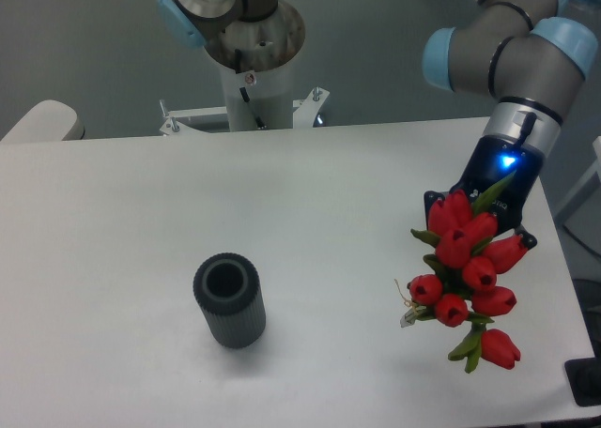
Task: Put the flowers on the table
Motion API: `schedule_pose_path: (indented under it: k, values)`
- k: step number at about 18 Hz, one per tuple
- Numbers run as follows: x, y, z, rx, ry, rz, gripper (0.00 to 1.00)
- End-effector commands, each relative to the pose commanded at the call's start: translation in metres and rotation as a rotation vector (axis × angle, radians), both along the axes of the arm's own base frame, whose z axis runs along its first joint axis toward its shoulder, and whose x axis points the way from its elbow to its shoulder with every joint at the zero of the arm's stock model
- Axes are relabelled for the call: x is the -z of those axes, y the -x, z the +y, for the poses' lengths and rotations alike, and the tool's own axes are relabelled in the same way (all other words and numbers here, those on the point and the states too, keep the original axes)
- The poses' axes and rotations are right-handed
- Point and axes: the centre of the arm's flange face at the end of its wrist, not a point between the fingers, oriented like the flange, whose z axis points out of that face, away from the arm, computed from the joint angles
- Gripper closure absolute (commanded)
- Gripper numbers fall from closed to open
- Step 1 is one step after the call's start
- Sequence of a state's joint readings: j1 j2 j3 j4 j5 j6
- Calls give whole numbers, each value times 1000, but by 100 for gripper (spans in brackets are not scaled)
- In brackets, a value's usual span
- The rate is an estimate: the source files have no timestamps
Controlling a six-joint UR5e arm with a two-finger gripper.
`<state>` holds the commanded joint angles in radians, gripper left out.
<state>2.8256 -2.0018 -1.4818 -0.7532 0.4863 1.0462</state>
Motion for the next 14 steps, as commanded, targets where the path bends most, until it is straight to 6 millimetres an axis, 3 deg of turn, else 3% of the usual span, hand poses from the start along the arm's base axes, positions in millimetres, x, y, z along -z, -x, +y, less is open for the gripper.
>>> schedule_pose_path:
  k: [9, 14]
  values:
    - [-3, -3, 0, -3, 4, 3, 71]
    - [-13, 0, -5, -64, 102, 65, 71]
